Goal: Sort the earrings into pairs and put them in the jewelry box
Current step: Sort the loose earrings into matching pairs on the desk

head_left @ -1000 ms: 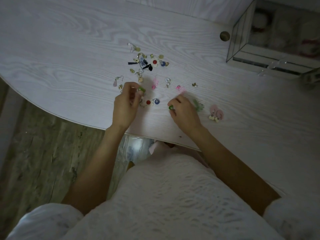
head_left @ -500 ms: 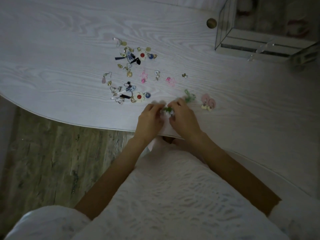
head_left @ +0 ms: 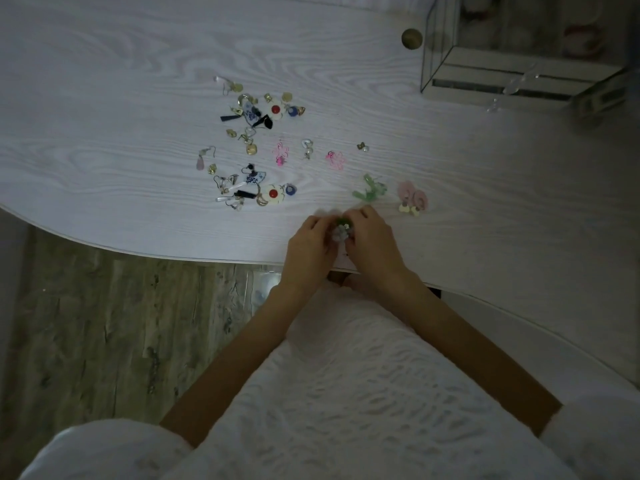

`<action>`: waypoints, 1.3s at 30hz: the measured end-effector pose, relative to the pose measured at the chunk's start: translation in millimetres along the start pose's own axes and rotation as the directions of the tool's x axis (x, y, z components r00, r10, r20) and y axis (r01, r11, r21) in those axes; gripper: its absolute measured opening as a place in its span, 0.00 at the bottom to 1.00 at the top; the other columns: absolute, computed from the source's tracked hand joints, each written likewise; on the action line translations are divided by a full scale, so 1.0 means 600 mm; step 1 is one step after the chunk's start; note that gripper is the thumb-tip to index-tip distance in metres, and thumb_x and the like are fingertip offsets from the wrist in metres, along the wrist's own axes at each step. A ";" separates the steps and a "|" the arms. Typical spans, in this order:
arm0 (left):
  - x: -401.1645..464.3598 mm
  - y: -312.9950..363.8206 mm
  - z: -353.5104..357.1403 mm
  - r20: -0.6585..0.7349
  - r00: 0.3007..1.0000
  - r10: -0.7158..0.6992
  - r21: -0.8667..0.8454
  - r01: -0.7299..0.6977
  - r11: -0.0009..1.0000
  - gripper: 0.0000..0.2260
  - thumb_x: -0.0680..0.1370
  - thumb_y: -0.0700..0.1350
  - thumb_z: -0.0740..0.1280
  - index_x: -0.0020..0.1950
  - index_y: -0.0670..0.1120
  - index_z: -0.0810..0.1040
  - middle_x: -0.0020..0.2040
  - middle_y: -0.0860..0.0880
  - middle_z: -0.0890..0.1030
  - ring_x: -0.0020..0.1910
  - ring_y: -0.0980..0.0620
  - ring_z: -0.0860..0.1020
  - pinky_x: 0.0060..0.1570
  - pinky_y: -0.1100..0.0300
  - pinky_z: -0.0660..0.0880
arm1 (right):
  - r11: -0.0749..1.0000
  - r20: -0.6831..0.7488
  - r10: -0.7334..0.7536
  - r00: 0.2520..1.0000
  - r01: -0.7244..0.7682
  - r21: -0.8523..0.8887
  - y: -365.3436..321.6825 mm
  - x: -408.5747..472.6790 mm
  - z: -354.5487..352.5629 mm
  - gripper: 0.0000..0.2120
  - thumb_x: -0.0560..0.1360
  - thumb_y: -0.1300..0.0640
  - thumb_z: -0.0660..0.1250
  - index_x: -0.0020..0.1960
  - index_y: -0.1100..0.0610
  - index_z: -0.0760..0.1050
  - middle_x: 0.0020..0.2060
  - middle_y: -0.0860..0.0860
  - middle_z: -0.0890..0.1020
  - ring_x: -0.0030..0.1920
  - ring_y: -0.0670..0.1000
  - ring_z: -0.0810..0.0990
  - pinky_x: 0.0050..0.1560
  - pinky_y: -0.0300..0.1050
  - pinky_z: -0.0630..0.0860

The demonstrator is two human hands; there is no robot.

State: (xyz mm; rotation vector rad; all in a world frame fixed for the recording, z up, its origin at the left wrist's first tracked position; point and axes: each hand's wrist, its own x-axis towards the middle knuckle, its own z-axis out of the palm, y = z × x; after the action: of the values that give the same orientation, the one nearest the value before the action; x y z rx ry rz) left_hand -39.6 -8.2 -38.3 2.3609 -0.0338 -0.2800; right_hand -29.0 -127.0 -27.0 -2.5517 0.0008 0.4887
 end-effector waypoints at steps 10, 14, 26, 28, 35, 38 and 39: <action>0.021 -0.057 -0.121 -0.096 0.992 -0.082 -0.071 0.075 0.995 0.13 0.74 0.38 0.66 0.58 0.45 0.78 0.52 0.48 0.81 0.46 0.52 0.78 0.49 0.53 0.78 | 0.990 -0.013 -0.114 0.993 0.115 0.079 -0.046 0.051 -0.057 0.15 0.72 0.66 0.66 0.58 0.60 0.75 0.54 0.56 0.76 0.48 0.54 0.77 0.51 0.49 0.75; 0.083 -0.088 -0.172 -0.184 0.979 -0.083 -0.045 0.076 0.996 0.12 0.75 0.41 0.65 0.58 0.45 0.78 0.54 0.46 0.81 0.50 0.48 0.78 0.51 0.53 0.76 | 0.973 0.018 -0.232 0.973 0.232 -0.003 -0.089 0.103 -0.030 0.14 0.74 0.58 0.66 0.60 0.57 0.73 0.55 0.53 0.77 0.51 0.52 0.77 0.46 0.43 0.73; 0.270 -0.076 -0.163 -0.091 0.990 0.104 0.241 -0.080 0.967 0.18 0.74 0.39 0.63 0.64 0.44 0.74 0.61 0.41 0.75 0.59 0.40 0.70 0.56 0.54 0.67 | 0.968 -0.041 -0.233 0.972 0.228 -0.106 -0.079 0.159 -0.007 0.10 0.72 0.67 0.62 0.52 0.60 0.76 0.49 0.57 0.78 0.44 0.58 0.77 0.35 0.46 0.71; 0.287 -0.072 -0.159 -0.067 0.990 0.123 0.297 -0.098 0.950 0.17 0.75 0.41 0.62 0.64 0.43 0.74 0.60 0.41 0.76 0.58 0.39 0.70 0.57 0.52 0.66 | 0.970 -0.063 -0.213 0.975 0.204 -0.131 -0.066 0.157 -0.012 0.10 0.72 0.66 0.63 0.52 0.60 0.76 0.48 0.57 0.78 0.42 0.58 0.77 0.33 0.43 0.67; 0.317 -0.072 -0.158 -0.041 0.994 0.098 0.414 -0.072 0.908 0.12 0.76 0.46 0.63 0.57 0.43 0.78 0.56 0.40 0.76 0.56 0.40 0.71 0.52 0.52 0.67 | 0.948 -0.051 -0.271 0.961 0.257 -0.191 -0.068 0.147 -0.003 0.15 0.70 0.61 0.67 0.56 0.61 0.74 0.50 0.60 0.75 0.48 0.59 0.73 0.34 0.45 0.71; 0.323 -0.070 -0.163 -0.026 0.992 0.120 0.436 -0.097 0.895 0.11 0.75 0.45 0.65 0.54 0.41 0.78 0.54 0.39 0.75 0.55 0.40 0.70 0.53 0.54 0.65 | 0.932 -0.002 -0.300 0.954 0.293 -0.213 -0.077 0.148 0.005 0.18 0.71 0.61 0.67 0.60 0.57 0.73 0.52 0.59 0.74 0.50 0.58 0.71 0.36 0.46 0.73; 0.323 -0.069 -0.164 -0.017 0.989 0.146 0.445 -0.123 0.887 0.11 0.75 0.45 0.65 0.53 0.41 0.78 0.53 0.39 0.75 0.54 0.40 0.70 0.53 0.54 0.64 | 0.933 0.006 -0.303 0.953 0.297 -0.204 -0.078 0.149 0.006 0.18 0.72 0.62 0.67 0.61 0.57 0.73 0.52 0.60 0.74 0.50 0.59 0.71 0.35 0.47 0.74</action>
State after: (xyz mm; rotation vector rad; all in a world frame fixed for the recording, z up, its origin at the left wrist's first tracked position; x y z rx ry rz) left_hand 168.0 68.4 -35.5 2.8028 -0.2634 -0.1542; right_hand 57.8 -76.5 -36.8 -2.6892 -0.4458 0.3505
